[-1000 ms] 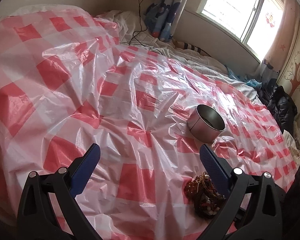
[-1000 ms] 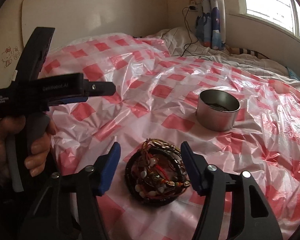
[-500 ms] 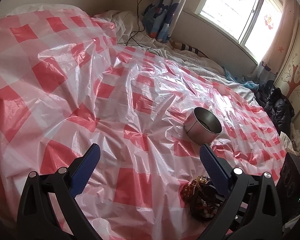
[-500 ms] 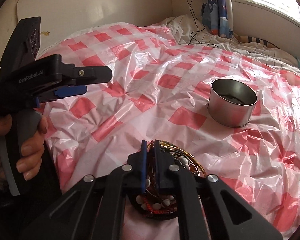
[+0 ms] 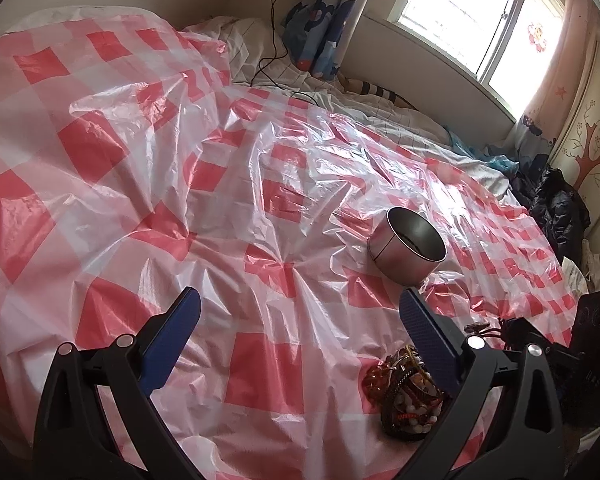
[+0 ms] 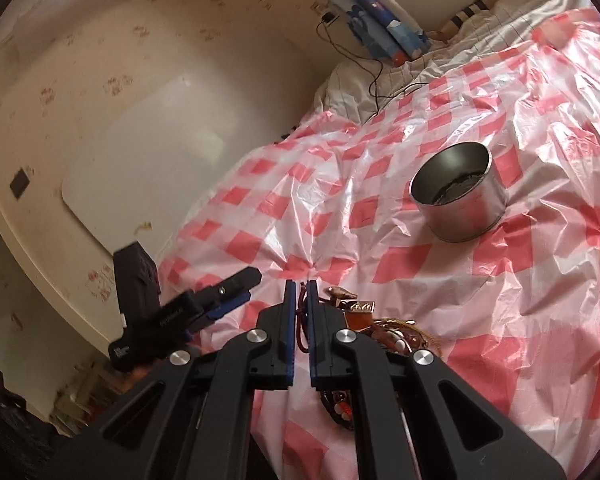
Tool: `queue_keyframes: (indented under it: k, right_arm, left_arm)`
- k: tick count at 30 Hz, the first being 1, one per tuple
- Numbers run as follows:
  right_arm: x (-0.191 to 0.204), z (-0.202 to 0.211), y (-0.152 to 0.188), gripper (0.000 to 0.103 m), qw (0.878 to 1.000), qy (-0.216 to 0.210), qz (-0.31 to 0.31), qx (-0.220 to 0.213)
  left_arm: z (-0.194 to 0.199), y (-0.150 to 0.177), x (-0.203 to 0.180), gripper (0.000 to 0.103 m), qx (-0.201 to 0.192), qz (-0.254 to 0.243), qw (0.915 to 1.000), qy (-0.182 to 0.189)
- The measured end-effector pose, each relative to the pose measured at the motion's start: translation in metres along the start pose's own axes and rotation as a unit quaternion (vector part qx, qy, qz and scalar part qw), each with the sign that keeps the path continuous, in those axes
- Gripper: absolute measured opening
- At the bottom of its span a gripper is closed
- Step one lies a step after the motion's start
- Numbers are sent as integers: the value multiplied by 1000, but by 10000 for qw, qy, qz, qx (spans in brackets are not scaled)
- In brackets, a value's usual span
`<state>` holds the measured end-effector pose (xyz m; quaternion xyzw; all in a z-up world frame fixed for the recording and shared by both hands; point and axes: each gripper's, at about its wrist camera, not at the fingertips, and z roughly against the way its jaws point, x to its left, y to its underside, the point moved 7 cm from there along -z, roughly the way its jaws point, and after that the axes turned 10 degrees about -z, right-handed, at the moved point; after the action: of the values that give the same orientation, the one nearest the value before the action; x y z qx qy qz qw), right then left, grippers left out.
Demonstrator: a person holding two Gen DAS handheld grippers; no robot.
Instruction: Organize jewelry
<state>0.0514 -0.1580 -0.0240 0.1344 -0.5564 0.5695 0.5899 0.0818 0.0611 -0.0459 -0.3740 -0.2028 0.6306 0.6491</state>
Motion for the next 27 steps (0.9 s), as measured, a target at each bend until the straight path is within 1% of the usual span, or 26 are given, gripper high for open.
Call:
queue_keyframes:
  k: [5,8,12,15,19,20,21,22,23,24,25,27]
  right_arm:
    - [7,8,-3,6,9995,-316,-77,-31]
    - [4,11,-5,6,9987,-445,-225,-66]
    - [-2,18,-9,6,9980,-506,-315,-198]
    - [-6,25,-14,6,9974,-515,-381,-330]
    - [-17,32,-20,6,9960,-503,-584,-461]
    - [-19,34,-21,6,9956,-504,-621,-484]
    - [-21,35,-22,6,9952,-503,-661,-512]
    - [-23,37,-24,6,9949,-507,-685,-537]
    - [-24,39,-24,6,9946,-516,-707,-565]
    - [-25,40,-25,6,9943,-526,-723,-588]
    - [-25,41,-26,6,9940,-532,-737,-606]
    - [-27,43,-27,6,9936,-545,-765,-633]
  left_arm:
    - [-6,6,-13,96,137,-207,9995,176]
    - [-15,11,-30,96,348,-292,9973,580]
    - [-31,17,-59,96,620,-533,9916,998]
    - [-46,21,-80,96,814,-808,9877,1064]
    - [-62,26,-94,96,1058,-827,9832,1236]
    - [-66,28,-97,94,1110,-805,9824,1265]
    - [-69,28,-98,79,1127,-775,9820,1300]
    - [-72,29,-99,70,1174,-749,9808,1364]
    - [-76,32,-100,50,1287,-712,9778,1492]
    - [-79,34,-101,28,1341,-691,9763,1551]
    - [-81,35,-100,22,1383,-719,9757,1538]
    - [-79,34,-100,7,1293,-824,9767,1504]
